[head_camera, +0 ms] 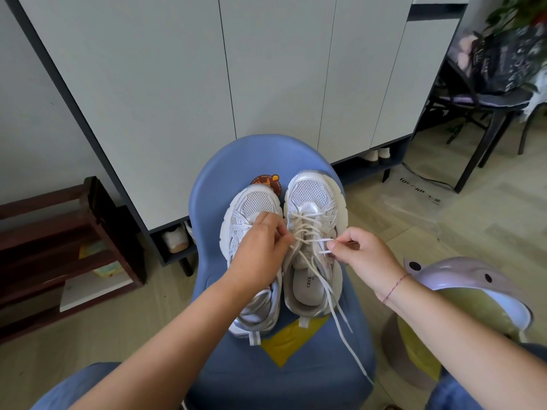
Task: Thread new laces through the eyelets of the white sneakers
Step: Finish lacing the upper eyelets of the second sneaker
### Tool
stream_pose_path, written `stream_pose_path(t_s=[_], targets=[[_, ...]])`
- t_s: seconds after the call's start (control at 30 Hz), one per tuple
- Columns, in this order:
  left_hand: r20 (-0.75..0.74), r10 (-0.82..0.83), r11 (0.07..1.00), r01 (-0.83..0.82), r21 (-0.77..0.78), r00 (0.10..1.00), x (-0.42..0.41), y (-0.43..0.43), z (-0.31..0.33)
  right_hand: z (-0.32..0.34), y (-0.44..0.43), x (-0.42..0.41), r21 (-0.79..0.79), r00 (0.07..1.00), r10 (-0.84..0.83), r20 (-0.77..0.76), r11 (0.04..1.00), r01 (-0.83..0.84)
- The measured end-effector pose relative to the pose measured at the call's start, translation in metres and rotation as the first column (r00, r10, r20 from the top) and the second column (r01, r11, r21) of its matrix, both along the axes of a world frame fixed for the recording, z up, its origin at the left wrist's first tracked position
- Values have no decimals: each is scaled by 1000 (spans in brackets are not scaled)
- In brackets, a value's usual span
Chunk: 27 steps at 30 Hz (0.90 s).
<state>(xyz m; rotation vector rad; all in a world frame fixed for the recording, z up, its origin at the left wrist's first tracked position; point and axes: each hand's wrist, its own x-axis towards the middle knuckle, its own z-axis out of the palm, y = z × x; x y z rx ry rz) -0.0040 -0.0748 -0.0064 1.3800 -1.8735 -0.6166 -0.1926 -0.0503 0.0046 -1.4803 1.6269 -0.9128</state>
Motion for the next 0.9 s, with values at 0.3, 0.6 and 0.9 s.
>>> stream_pose_path(t_s=[0.3,0.6,0.9], targets=[[173,-59,960,103,-260,983,-2,22,-5,-17,12,4,20,965,52,-257,999,-48],[-343,-5,855,182,486,939,-22,75,-14,-42,34,5,58,976,-10,-218,998,23],[-556,346,718,168,675,755,-36,76,-12,-54,57,14,53,993,-104,-60,993,107]])
